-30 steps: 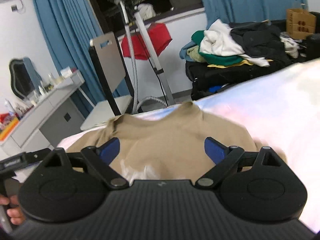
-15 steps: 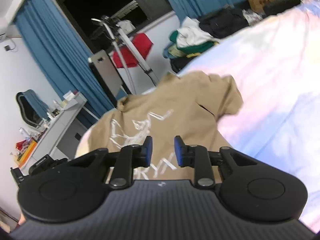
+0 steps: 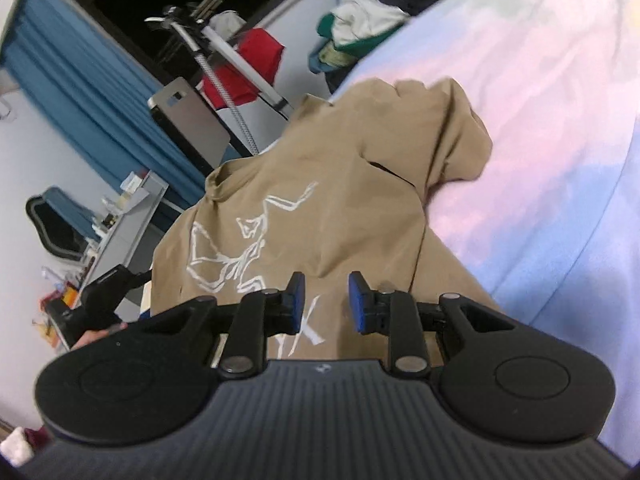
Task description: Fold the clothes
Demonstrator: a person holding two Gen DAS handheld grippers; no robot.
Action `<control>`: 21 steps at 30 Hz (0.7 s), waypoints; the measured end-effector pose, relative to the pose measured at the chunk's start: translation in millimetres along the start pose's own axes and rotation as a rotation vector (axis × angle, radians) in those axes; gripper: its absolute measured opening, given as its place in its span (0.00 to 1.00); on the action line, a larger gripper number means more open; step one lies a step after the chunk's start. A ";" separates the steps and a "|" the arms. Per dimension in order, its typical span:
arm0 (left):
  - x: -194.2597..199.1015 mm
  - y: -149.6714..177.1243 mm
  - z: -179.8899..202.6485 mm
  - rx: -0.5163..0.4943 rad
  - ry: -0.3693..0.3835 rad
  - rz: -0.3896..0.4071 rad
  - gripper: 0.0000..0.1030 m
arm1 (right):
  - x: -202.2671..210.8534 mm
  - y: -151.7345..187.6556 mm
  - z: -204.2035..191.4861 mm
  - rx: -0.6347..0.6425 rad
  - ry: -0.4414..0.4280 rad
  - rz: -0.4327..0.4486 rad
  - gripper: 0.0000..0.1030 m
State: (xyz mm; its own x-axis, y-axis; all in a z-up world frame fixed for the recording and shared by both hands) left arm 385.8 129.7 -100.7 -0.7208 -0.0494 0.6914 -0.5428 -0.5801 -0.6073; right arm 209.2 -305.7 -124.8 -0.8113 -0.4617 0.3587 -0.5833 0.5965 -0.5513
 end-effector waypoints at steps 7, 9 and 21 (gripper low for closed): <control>33.2 31.1 114.1 -0.501 -0.060 0.181 0.08 | 14.7 -4.5 6.9 -0.033 -0.003 0.040 0.26; 39.8 59.3 141.3 -0.638 -0.010 0.187 0.08 | 16.1 -6.5 8.3 -0.039 -0.004 0.045 0.26; 64.4 131.0 141.3 -0.767 0.228 0.159 0.50 | 27.2 -14.0 16.8 -0.074 -0.002 0.082 0.27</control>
State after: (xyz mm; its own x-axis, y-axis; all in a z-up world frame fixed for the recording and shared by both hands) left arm 329.1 -64.4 -80.5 -0.8392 0.1305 0.5279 -0.5111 0.1420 -0.8477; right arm 196.0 -337.6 -120.0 -0.8565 -0.4106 0.3128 -0.5162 0.6794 -0.5215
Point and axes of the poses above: each gripper's, at about its wrist camera, not at the fingertips, and x roughly against the way its jaws point, z to its right, y to its underside, the point moved 5 cm from there along -x, roughly the way its jaws point, and after that the axes turned 12 degrees about -y, right-handed, at the moved point
